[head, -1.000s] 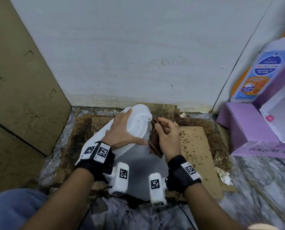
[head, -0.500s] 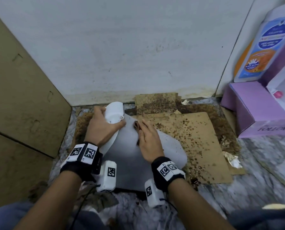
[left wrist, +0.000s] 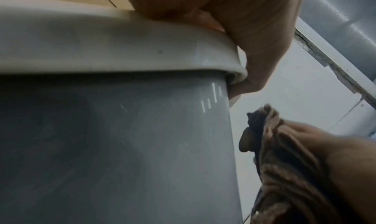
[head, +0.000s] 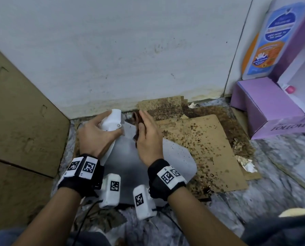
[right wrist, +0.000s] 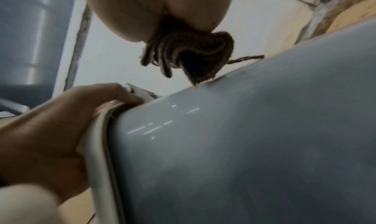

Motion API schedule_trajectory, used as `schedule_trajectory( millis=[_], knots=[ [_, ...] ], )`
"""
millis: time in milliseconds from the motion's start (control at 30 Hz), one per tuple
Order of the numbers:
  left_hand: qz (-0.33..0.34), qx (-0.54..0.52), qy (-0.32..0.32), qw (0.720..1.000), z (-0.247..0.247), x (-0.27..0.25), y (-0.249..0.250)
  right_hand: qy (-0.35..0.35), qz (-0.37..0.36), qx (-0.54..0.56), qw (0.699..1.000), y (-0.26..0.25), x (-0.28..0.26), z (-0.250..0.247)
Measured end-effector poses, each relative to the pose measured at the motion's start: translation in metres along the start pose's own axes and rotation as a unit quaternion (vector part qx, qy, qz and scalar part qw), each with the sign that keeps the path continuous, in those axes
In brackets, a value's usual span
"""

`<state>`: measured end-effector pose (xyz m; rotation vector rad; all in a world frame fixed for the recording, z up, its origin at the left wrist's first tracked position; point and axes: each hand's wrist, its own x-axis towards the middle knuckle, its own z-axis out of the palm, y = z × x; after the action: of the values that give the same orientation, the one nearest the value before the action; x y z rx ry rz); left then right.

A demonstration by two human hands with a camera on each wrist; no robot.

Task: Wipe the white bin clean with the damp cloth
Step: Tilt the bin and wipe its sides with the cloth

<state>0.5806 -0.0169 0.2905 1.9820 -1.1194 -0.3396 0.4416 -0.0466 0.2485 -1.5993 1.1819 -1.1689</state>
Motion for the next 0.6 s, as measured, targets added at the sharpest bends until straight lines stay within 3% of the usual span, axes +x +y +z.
schedule_trajectory(
  millis=[100,167,300,467,600],
  knots=[
    [0.011,-0.010,-0.002,1.000,-0.002,0.003,0.003,-0.126,-0.003,-0.052,0.991,-0.001,-0.006,0.010],
    [0.021,-0.017,0.007,1.000,-0.004,0.004,0.001,-0.161,-0.024,-0.097,0.982,0.004,-0.010,0.011],
    [0.024,-0.028,0.029,0.999,-0.007,-0.003,-0.005,-0.146,-0.037,-0.078,0.985,0.011,-0.009,0.006],
    [0.064,-0.044,0.021,0.997,-0.004,-0.012,-0.010,-0.086,-0.100,-0.162,0.978,0.011,-0.011,0.012],
    [0.071,0.030,-0.037,0.996,-0.001,-0.007,-0.014,-0.146,-0.083,-0.179,0.969,0.010,-0.020,0.014]
  ],
)
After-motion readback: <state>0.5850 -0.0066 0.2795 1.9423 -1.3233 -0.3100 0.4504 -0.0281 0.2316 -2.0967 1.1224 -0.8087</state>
